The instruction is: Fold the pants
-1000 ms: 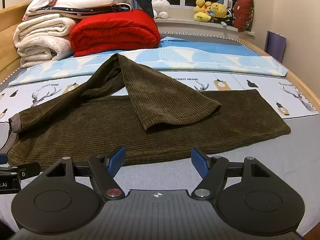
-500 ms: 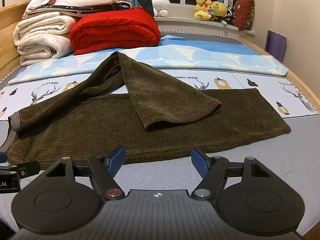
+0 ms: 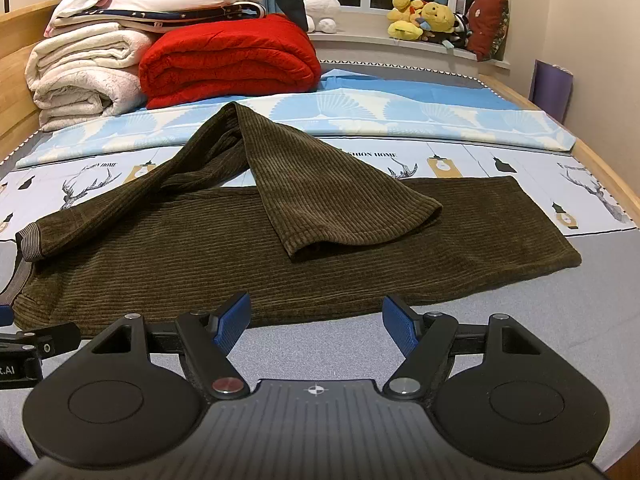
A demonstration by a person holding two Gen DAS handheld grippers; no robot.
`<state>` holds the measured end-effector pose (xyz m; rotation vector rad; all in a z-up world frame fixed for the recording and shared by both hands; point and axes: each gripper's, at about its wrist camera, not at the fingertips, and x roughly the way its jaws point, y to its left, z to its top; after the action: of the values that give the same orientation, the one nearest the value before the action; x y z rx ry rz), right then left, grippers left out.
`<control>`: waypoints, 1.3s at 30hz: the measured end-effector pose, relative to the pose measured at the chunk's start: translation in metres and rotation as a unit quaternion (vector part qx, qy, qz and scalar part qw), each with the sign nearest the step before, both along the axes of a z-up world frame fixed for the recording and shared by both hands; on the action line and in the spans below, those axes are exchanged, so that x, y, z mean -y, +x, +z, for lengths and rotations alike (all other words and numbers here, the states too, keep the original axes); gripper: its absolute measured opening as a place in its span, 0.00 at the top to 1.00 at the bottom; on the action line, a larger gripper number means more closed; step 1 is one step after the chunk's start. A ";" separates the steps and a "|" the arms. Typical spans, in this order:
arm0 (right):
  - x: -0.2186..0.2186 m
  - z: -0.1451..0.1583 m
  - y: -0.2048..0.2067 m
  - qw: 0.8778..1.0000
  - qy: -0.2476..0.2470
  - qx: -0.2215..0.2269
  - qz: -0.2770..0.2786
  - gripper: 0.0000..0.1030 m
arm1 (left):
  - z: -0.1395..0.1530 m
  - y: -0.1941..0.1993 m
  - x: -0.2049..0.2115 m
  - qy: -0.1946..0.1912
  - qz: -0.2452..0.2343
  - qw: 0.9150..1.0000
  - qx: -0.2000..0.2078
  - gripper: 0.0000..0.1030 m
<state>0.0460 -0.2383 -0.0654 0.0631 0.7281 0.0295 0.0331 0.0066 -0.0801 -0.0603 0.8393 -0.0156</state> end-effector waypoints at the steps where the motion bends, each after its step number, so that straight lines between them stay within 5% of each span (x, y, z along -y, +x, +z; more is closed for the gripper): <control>1: 0.000 0.000 0.000 1.000 0.004 -0.005 0.000 0.28 | 0.000 0.000 0.000 0.000 0.000 1.000 0.000 0.01; 4: -0.001 0.003 0.000 0.999 0.028 -0.032 0.002 0.28 | 0.000 0.001 0.000 0.000 0.000 1.000 -0.001 0.01; 13: -0.001 0.004 0.000 1.000 0.003 -0.015 -0.004 0.28 | 0.000 0.001 0.000 0.001 0.000 1.000 -0.004 0.01; 21: 0.055 0.010 0.022 0.995 0.031 0.014 -0.089 0.33 | 0.007 0.011 -0.021 -0.012 0.012 1.000 -0.012 0.03; 23: 0.079 0.010 0.031 0.993 0.016 0.010 -0.118 0.46 | 0.017 0.022 -0.038 -0.013 0.006 1.000 -0.006 0.27; 26: 0.115 0.003 0.043 0.988 0.014 0.010 -0.151 0.61 | 0.034 0.044 -0.069 0.040 -0.021 0.999 0.027 0.66; 27: 0.127 0.000 0.048 0.987 0.014 0.009 -0.162 0.62 | 0.036 0.050 -0.082 0.063 -0.019 0.997 0.035 0.67; 29: 0.153 -0.009 0.056 0.983 0.029 0.010 -0.184 0.62 | 0.029 0.059 -0.114 0.081 0.002 0.996 0.041 0.67; 31: 0.181 -0.021 0.068 0.976 0.057 -0.001 -0.210 0.62 | 0.005 0.068 -0.148 0.074 0.047 0.996 -0.003 0.67; 34: 0.220 -0.045 0.086 0.961 0.114 -0.029 -0.252 0.59 | -0.025 0.084 -0.202 -0.021 0.134 0.986 -0.096 0.67; 39: 0.263 -0.082 0.114 0.934 0.190 -0.060 -0.297 0.50 | -0.032 0.093 -0.244 -0.043 0.202 0.973 -0.104 0.38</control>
<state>0.1595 -0.5012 -0.1477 0.6585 0.7934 -0.4172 0.1265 0.2508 -0.1124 -0.3173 1.0240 0.3436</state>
